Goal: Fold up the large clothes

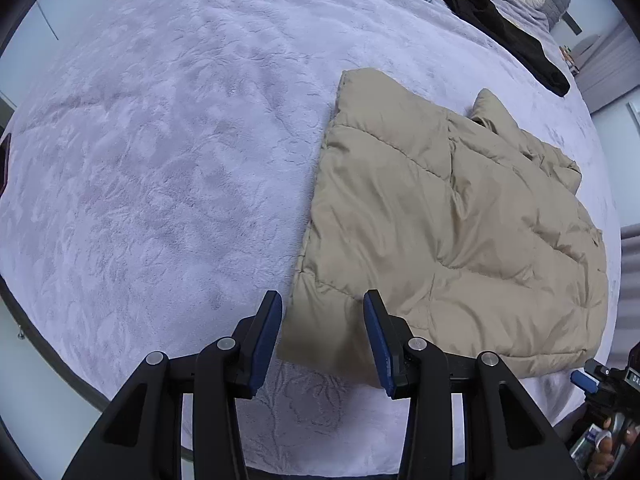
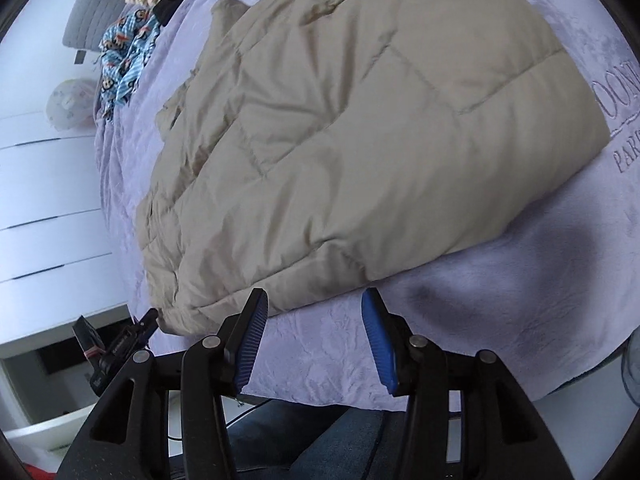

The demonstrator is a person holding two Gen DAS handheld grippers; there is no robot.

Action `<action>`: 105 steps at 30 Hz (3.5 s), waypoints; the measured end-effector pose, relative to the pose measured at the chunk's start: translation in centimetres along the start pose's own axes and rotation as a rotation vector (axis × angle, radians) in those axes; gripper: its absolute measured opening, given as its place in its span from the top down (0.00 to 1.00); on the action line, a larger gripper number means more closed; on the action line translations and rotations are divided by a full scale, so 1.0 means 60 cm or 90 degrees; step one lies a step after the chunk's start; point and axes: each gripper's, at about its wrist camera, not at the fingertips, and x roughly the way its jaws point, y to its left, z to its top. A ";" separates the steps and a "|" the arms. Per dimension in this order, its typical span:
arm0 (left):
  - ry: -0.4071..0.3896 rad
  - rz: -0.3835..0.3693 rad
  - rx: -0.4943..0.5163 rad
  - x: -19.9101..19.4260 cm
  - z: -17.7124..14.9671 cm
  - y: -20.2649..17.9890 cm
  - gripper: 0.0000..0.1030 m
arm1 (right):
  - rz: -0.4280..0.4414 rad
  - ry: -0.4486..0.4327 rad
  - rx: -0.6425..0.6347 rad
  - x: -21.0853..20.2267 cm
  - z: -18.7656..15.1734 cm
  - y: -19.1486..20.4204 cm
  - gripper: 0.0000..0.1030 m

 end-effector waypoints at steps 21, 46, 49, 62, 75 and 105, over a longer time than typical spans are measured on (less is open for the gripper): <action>0.005 -0.007 0.068 0.016 0.016 -0.032 0.00 | -0.046 0.006 -0.131 0.054 -0.106 0.087 0.34; 0.059 -0.189 0.072 0.102 0.124 0.047 0.00 | -0.095 0.006 -0.182 0.076 -0.137 0.106 0.00; 0.099 -0.253 0.056 0.130 0.135 0.053 0.00 | -0.087 0.012 -0.181 0.075 -0.138 0.104 0.00; 0.223 -0.374 0.205 0.230 0.154 -0.078 0.00 | -0.087 0.032 -0.173 0.070 -0.146 0.097 0.00; 0.187 -0.442 0.195 0.125 0.141 -0.100 0.78 | -0.091 -0.073 -0.171 0.003 -0.111 0.074 0.41; 0.222 -0.336 0.401 -0.046 0.090 -0.560 0.69 | 0.145 -0.043 -0.006 0.083 0.018 -0.076 0.97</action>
